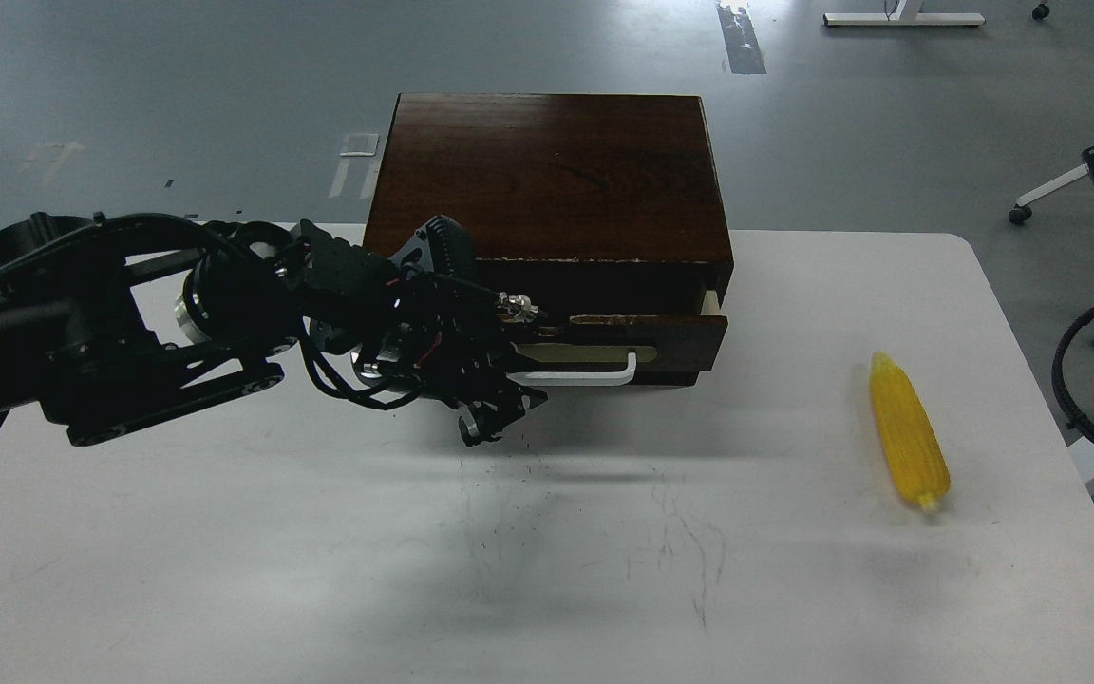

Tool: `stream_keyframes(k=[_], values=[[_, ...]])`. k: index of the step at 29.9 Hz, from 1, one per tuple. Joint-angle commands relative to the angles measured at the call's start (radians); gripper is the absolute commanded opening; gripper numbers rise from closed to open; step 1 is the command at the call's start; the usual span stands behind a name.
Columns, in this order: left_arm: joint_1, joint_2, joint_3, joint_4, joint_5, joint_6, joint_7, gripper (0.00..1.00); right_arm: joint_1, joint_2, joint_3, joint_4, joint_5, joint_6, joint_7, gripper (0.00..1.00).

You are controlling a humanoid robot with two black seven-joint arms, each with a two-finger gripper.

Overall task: Put corn in drawer with both arms
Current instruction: 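Pull the drawer handle toward the robot with the left gripper, then release the handle and raise the left gripper away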

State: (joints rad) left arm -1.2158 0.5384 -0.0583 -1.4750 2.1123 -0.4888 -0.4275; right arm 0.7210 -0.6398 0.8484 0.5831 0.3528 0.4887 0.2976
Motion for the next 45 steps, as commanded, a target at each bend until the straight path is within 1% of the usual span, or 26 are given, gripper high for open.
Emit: stream_keyframes(k=[1, 6, 11, 13, 14, 15, 16, 17, 18, 19, 20, 21, 24, 28, 30, 32, 34, 35, 36, 37, 38, 40, 41, 43, 45], values=[[-0.005, 0.002, -0.002, -0.018, -0.003, 0.000, -0.004, 0.30, 0.000, 0.000, 0.000, 0.000, 0.000, 0.000, 0.000, 1.00], [-0.008, 0.005, -0.002, -0.044, -0.005, 0.000, -0.016, 0.31, 0.000, 0.000, 0.000, -0.002, 0.000, 0.000, -0.002, 1.00], [-0.004, 0.012, -0.002, -0.065, -0.003, 0.000, -0.013, 0.32, 0.002, 0.000, 0.000, -0.002, 0.000, 0.000, -0.002, 1.00], [-0.007, 0.014, -0.002, -0.065, -0.005, 0.000, -0.013, 0.40, 0.000, 0.000, 0.000, -0.002, 0.000, 0.000, -0.002, 1.00], [-0.011, 0.015, -0.003, -0.065, -0.005, 0.000, -0.013, 0.47, 0.000, 0.000, 0.000, -0.002, 0.000, 0.000, -0.002, 1.00], [-0.013, 0.015, -0.005, -0.065, -0.005, 0.000, -0.014, 0.52, 0.000, 0.000, 0.000, -0.002, 0.000, 0.000, -0.002, 1.00], [-0.013, 0.015, -0.009, -0.065, -0.008, 0.000, -0.016, 0.58, 0.000, 0.000, 0.000, -0.002, 0.000, 0.000, 0.000, 1.00], [-0.014, 0.015, -0.015, -0.067, -0.020, 0.000, -0.016, 0.71, 0.000, 0.000, 0.000, -0.002, 0.000, 0.000, -0.002, 1.00], [-0.014, 0.015, -0.017, -0.067, -0.032, 0.000, -0.014, 0.76, 0.000, 0.000, 0.000, -0.002, 0.000, 0.000, -0.002, 1.00], [-0.018, 0.015, -0.018, -0.067, -0.061, 0.000, -0.013, 0.86, 0.002, 0.000, 0.000, -0.002, 0.000, 0.000, -0.002, 1.00], [-0.024, 0.015, -0.020, -0.067, -0.090, 0.000, -0.011, 0.93, 0.000, 0.000, -0.002, -0.002, 0.000, 0.000, -0.002, 1.00], [-0.030, 0.017, -0.021, -0.067, -0.104, 0.000, -0.011, 0.95, 0.000, 0.000, -0.002, -0.002, 0.000, 0.000, -0.002, 1.00], [-0.051, 0.031, -0.025, -0.067, -0.178, 0.000, -0.017, 0.96, 0.002, 0.000, -0.003, -0.002, -0.002, 0.000, 0.000, 1.00], [-0.056, 0.063, -0.093, -0.067, -0.440, 0.000, -0.017, 0.96, 0.003, -0.026, -0.020, 0.004, -0.005, 0.000, 0.003, 1.00], [-0.056, 0.084, -0.120, -0.062, -0.611, 0.000, -0.017, 0.97, 0.006, -0.040, -0.035, 0.012, -0.014, 0.000, 0.011, 1.00], [-0.053, 0.129, -0.146, -0.054, -0.853, 0.000, -0.017, 0.97, 0.026, -0.072, -0.089, 0.015, -0.029, 0.000, 0.014, 1.00], [-0.051, 0.149, -0.173, -0.053, -0.981, 0.000, -0.019, 0.98, 0.054, -0.101, -0.124, 0.020, -0.052, 0.000, 0.014, 1.00], [-0.045, 0.166, -0.202, -0.051, -1.118, 0.000, -0.019, 0.98, 0.083, -0.133, -0.167, 0.030, -0.081, 0.000, 0.015, 1.00], [-0.042, 0.172, -0.215, -0.051, -1.194, 0.000, -0.019, 0.98, 0.093, -0.147, -0.192, 0.040, -0.096, 0.000, 0.015, 1.00], [-0.033, 0.189, -0.228, -0.042, -1.347, 0.000, -0.017, 0.98, 0.112, -0.173, -0.237, 0.055, -0.130, 0.000, 0.021, 1.00], [-0.025, 0.196, -0.235, -0.033, -1.421, 0.000, -0.017, 0.98, 0.120, -0.184, -0.261, 0.061, -0.147, 0.000, 0.024, 1.00], [0.001, 0.212, -0.238, 0.019, -1.663, 0.000, -0.014, 0.98, 0.153, -0.213, -0.336, 0.066, -0.236, 0.000, 0.035, 1.00], [0.001, 0.212, -0.238, 0.019, -1.664, 0.000, -0.014, 0.98, 0.153, -0.213, -0.336, 0.066, -0.236, 0.000, 0.035, 1.00], [0.025, 0.207, -0.238, 0.093, -1.816, 0.000, -0.017, 0.98, 0.185, -0.227, -0.382, 0.066, -0.348, 0.000, 0.035, 1.00], [0.047, 0.195, -0.245, 0.155, -1.902, 0.000, -0.019, 0.98, 0.202, -0.236, -0.403, 0.070, -0.450, 0.000, 0.035, 1.00]])
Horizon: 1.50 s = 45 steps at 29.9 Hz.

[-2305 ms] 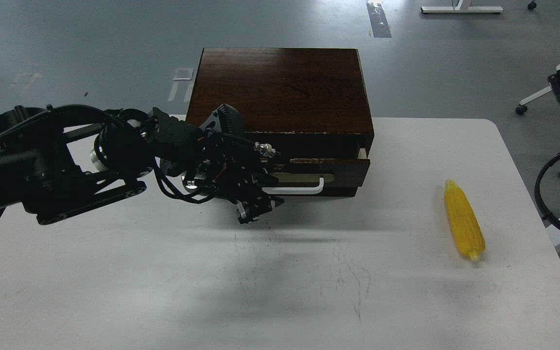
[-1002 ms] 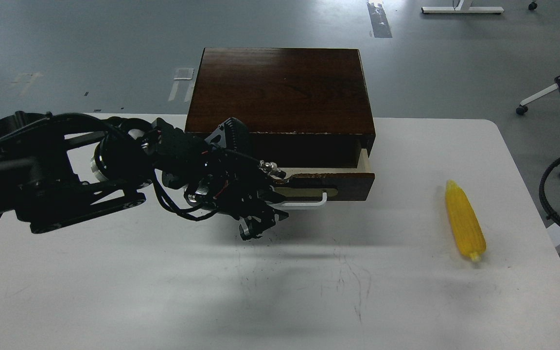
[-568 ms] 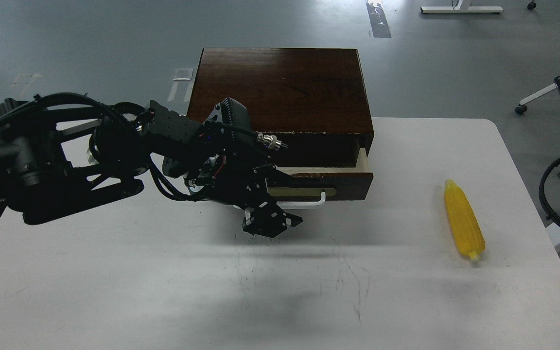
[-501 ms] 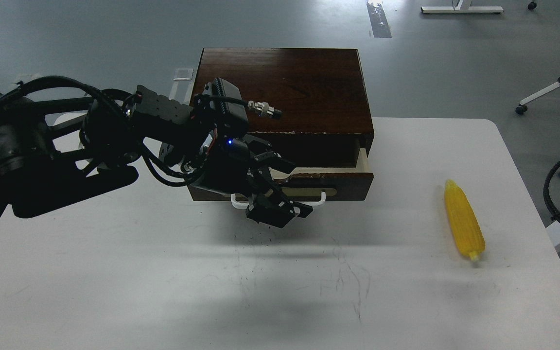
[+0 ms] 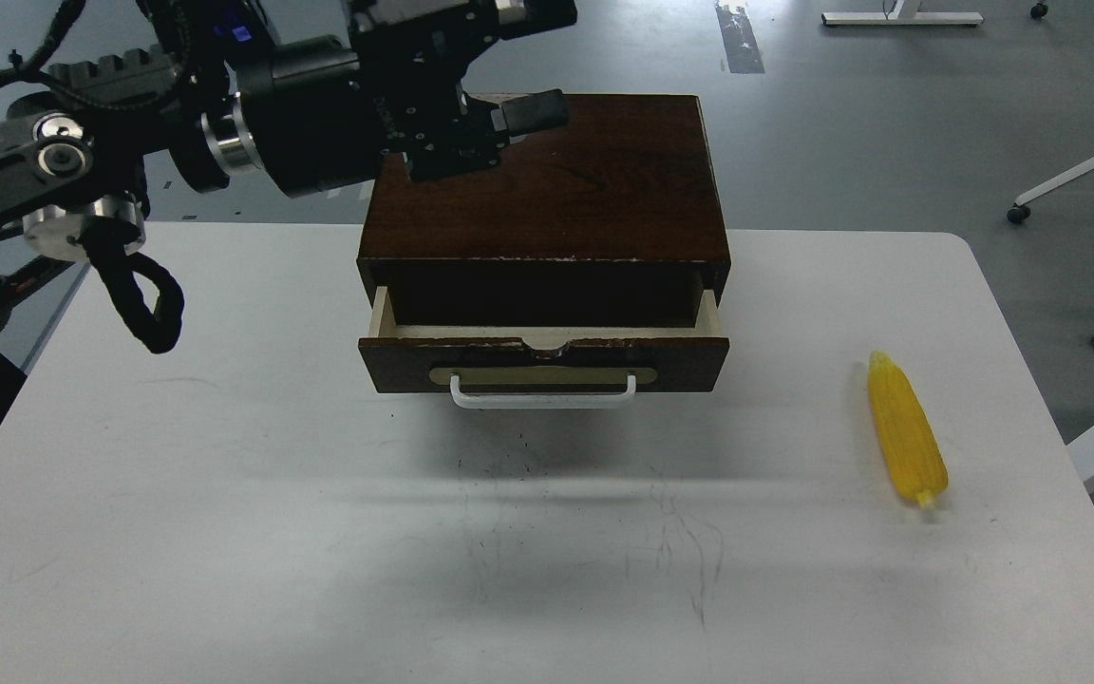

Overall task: Put corn in drawer with both arms
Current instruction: 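Release the handle and raise the left gripper away, then reach the right gripper to the yellow corn and grasp it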

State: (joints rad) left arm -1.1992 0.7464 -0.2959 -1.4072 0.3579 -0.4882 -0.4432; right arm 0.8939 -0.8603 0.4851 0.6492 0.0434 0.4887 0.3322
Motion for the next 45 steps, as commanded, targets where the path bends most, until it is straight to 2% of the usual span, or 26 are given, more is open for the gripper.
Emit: stream_keyframes(k=[1, 2, 5, 7, 12, 16, 18, 22, 26, 35, 39, 44, 45], values=[[0.044, -0.033, -0.028, 0.127, -0.219, 0.000, -0.002, 0.98, 0.043, -0.017, -0.045, 0.007, -0.214, 0.000, 0.001, 1.00], [0.044, -0.033, -0.028, 0.128, -0.220, 0.000, -0.002, 0.98, 0.043, -0.017, -0.045, 0.007, -0.215, 0.000, 0.001, 1.00], [0.128, -0.104, -0.152, 0.263, -0.382, 0.000, 0.011, 0.98, 0.062, -0.016, -0.054, 0.062, -0.374, -0.034, 0.001, 1.00], [0.182, -0.146, -0.268, 0.373, -0.421, 0.000, 0.027, 0.98, 0.062, -0.019, -0.091, 0.153, -0.495, -0.108, -0.001, 1.00], [0.260, -0.167, -0.325, 0.467, -0.477, 0.000, 0.047, 0.98, 0.069, -0.065, -0.195, 0.297, -0.731, -0.208, -0.012, 1.00], [0.317, -0.165, -0.325, 0.467, -0.542, 0.000, 0.050, 0.98, 0.069, -0.068, -0.264, 0.357, -0.882, -0.271, -0.050, 1.00], [0.349, -0.167, -0.327, 0.467, -0.545, 0.000, 0.052, 0.98, 0.069, -0.063, -0.327, 0.366, -0.960, -0.300, -0.097, 1.00], [0.369, -0.167, -0.328, 0.467, -0.548, 0.000, 0.051, 0.98, 0.063, -0.057, -0.388, 0.362, -0.990, -0.318, -0.133, 1.00], [0.379, -0.163, -0.328, 0.467, -0.537, 0.000, 0.054, 0.98, 0.051, -0.023, -0.482, 0.366, -0.993, -0.380, -0.205, 1.00], [0.379, -0.160, -0.325, 0.462, -0.534, 0.000, 0.055, 0.98, 0.045, 0.037, -0.631, 0.362, -0.996, -0.441, -0.202, 0.99], [0.379, -0.160, -0.325, 0.462, -0.534, 0.000, 0.055, 0.98, 0.034, 0.076, -0.678, 0.362, -1.068, -0.455, -0.196, 0.90], [0.379, -0.159, -0.325, 0.462, -0.534, 0.000, 0.054, 0.98, 0.020, 0.099, -0.732, 0.357, -1.145, -0.535, -0.193, 0.82], [0.379, -0.159, -0.325, 0.462, -0.534, 0.000, 0.054, 0.98, 0.017, 0.099, -0.735, 0.353, -1.145, -0.542, -0.193, 0.78]])
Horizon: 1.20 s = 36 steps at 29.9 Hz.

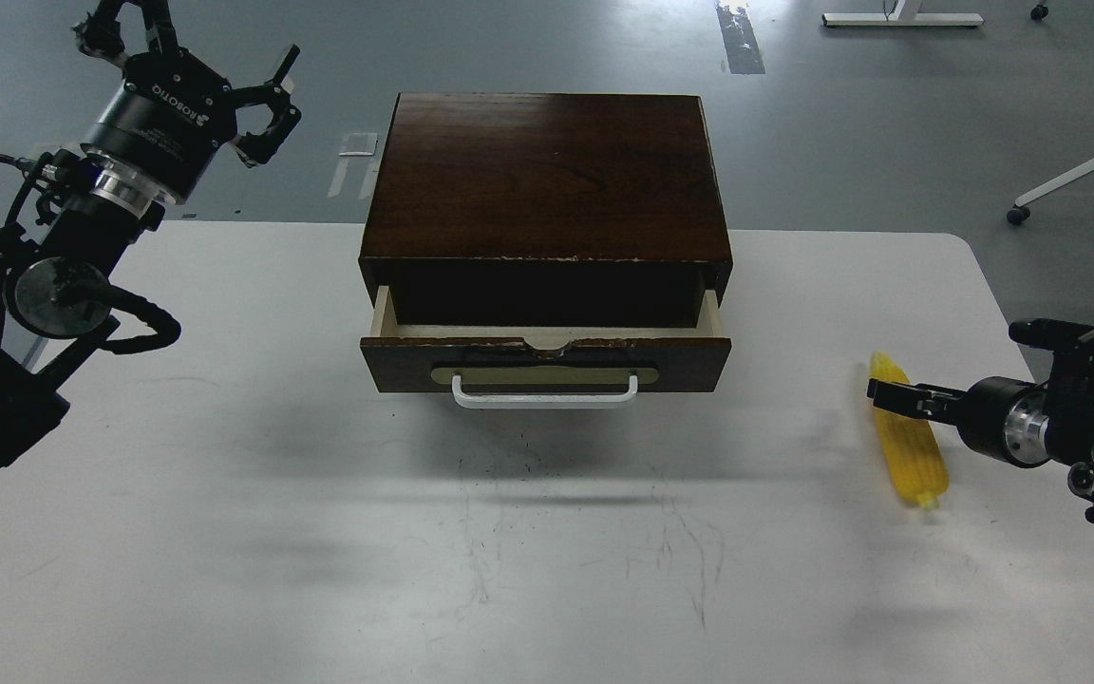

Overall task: Put corn in drawer with both arms
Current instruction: 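Reach the right gripper to the yellow corn and grasp it, then lift the corn with the right gripper and carry it over the drawer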

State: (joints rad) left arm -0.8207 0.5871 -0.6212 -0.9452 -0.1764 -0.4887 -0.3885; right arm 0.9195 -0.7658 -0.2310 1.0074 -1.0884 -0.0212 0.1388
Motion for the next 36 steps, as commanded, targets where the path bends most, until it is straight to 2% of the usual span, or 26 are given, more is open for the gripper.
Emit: stream_keyframes(k=[1, 5, 7, 9, 12, 17, 18, 25, 27, 33, 36], values=[[0.000, 0.008, 0.000, 0.002, 0.000, 0.000, -0.001, 0.98, -0.008, 0.005, -0.019, -0.010, -0.013, -0.032, 0.001, 0.74], [0.000, 0.014, 0.002, 0.002, 0.000, 0.000, -0.001, 0.98, -0.005, 0.005, -0.019, -0.010, -0.013, -0.037, -0.001, 0.60], [0.000, 0.017, 0.002, 0.002, 0.001, 0.000, -0.001, 0.98, -0.008, 0.005, -0.019, -0.010, -0.014, -0.049, 0.001, 0.41], [0.000, 0.019, 0.005, 0.002, 0.002, 0.000, 0.000, 0.98, -0.010, 0.005, -0.022, -0.010, -0.014, -0.051, -0.001, 0.30], [0.000, 0.022, 0.008, 0.002, 0.002, 0.000, 0.000, 0.98, -0.014, 0.006, -0.019, -0.010, -0.011, -0.051, -0.001, 0.21], [0.000, 0.031, 0.012, 0.002, 0.003, 0.000, 0.000, 0.98, -0.019, 0.011, -0.004, -0.012, -0.001, -0.057, -0.001, 0.13], [0.000, 0.034, 0.012, 0.002, 0.003, 0.000, 0.000, 0.98, -0.016, 0.011, 0.004, -0.010, 0.002, -0.059, 0.001, 0.08], [-0.002, 0.034, 0.014, 0.000, 0.003, 0.000, 0.005, 0.98, 0.050, -0.020, 0.101, -0.001, -0.001, -0.069, 0.019, 0.02], [-0.002, 0.034, 0.015, -0.003, 0.003, 0.000, 0.016, 0.98, 0.157, -0.059, 0.105, 0.019, -0.002, -0.069, 0.041, 0.01], [-0.003, 0.036, 0.017, -0.006, 0.009, 0.000, 0.025, 0.98, 0.401, -0.069, 0.094, 0.120, -0.048, -0.066, 0.044, 0.01], [-0.005, 0.037, 0.015, -0.006, 0.012, 0.000, 0.025, 0.98, 0.516, -0.053, 0.099, 0.164, -0.224, -0.066, 0.044, 0.01]])
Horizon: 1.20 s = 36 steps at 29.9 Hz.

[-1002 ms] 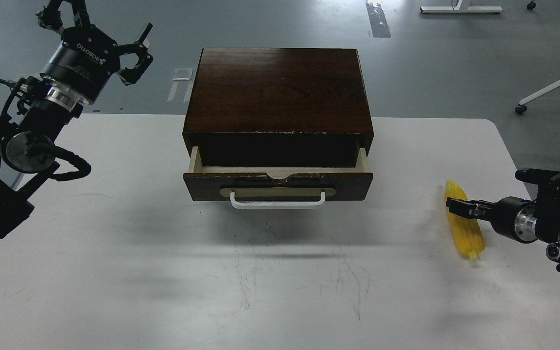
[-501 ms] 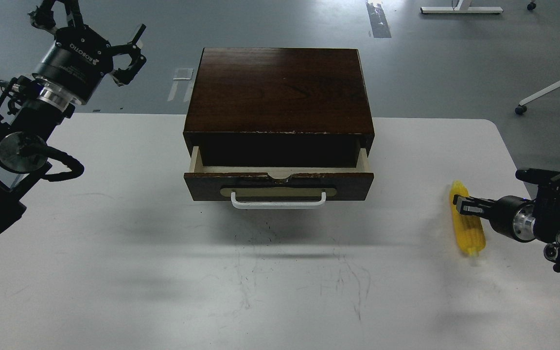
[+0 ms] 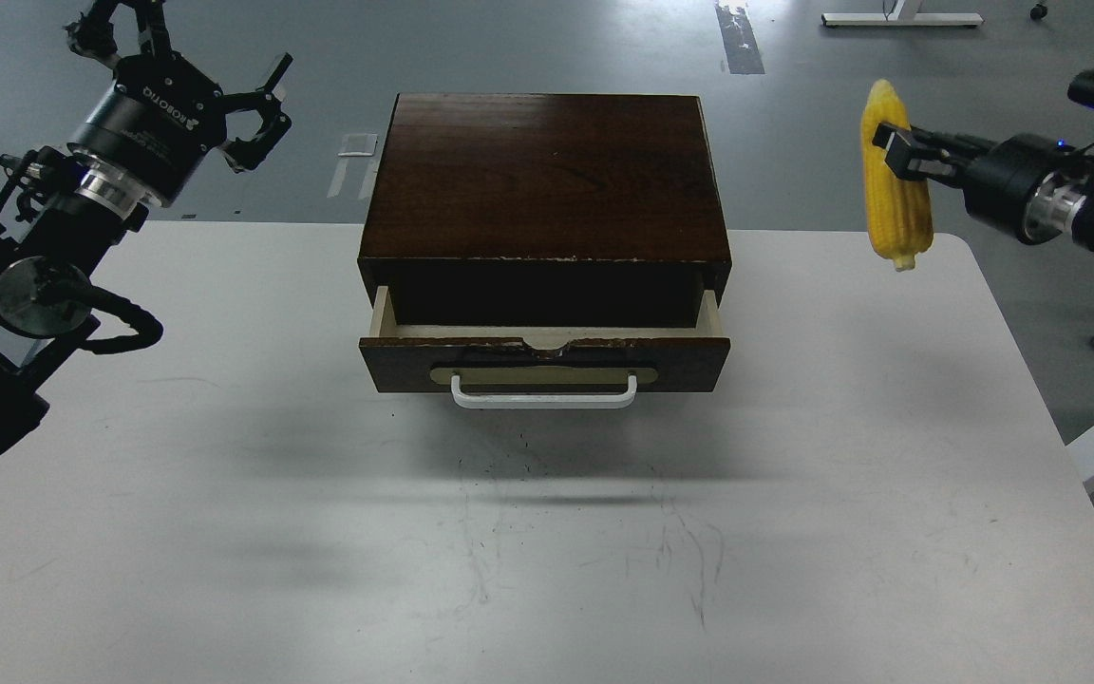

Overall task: Put corn in drawer with both arms
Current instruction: 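Lift the corn with the right gripper and carry it over the drawer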

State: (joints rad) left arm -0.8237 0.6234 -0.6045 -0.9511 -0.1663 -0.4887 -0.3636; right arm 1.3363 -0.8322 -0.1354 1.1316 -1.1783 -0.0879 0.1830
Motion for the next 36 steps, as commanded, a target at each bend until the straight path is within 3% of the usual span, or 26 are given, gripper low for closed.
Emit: stream_keyframes(k=[1, 7, 9, 11, 13, 16, 29, 32, 34, 36], values=[[-0.002, 0.001, -0.001, 0.000, 0.002, 0.000, 0.000, 0.98, 0.118, 0.019, 0.005, 0.052, -0.174, 0.000, 0.000, 0.01], [-0.003, 0.001, -0.001, -0.002, 0.002, 0.000, 0.002, 0.98, 0.222, 0.174, -0.003, 0.146, -0.380, 0.002, 0.001, 0.01], [-0.003, 0.001, -0.001, -0.002, 0.002, 0.000, 0.002, 0.98, 0.234, 0.199, -0.003, 0.151, -0.464, 0.007, 0.024, 0.01], [-0.003, 0.002, -0.001, -0.002, 0.004, 0.000, 0.002, 0.98, 0.238, 0.247, -0.004, 0.151, -0.616, 0.007, 0.090, 0.01], [-0.003, 0.003, -0.001, -0.002, 0.004, 0.000, 0.000, 0.98, 0.236, 0.277, -0.004, 0.151, -0.708, 0.007, 0.124, 0.01], [-0.003, 0.003, -0.001, -0.002, 0.002, 0.000, 0.000, 0.98, 0.225, 0.310, -0.006, 0.154, -0.780, 0.007, 0.142, 0.01], [-0.005, 0.044, -0.001, -0.002, 0.002, 0.000, 0.000, 0.98, 0.225, 0.409, -0.141, 0.155, -0.945, 0.005, 0.162, 0.01], [-0.003, 0.049, -0.001, -0.002, 0.002, 0.000, 0.000, 0.98, 0.221, 0.416, -0.145, 0.152, -0.963, 0.005, 0.162, 0.06], [-0.003, 0.049, -0.001, -0.002, 0.004, 0.000, 0.000, 0.98, 0.219, 0.417, -0.145, 0.149, -0.965, 0.005, 0.162, 0.25], [-0.005, 0.049, -0.001, -0.002, 0.002, 0.000, 0.000, 0.98, 0.216, 0.417, -0.145, 0.151, -0.963, 0.003, 0.162, 0.33]])
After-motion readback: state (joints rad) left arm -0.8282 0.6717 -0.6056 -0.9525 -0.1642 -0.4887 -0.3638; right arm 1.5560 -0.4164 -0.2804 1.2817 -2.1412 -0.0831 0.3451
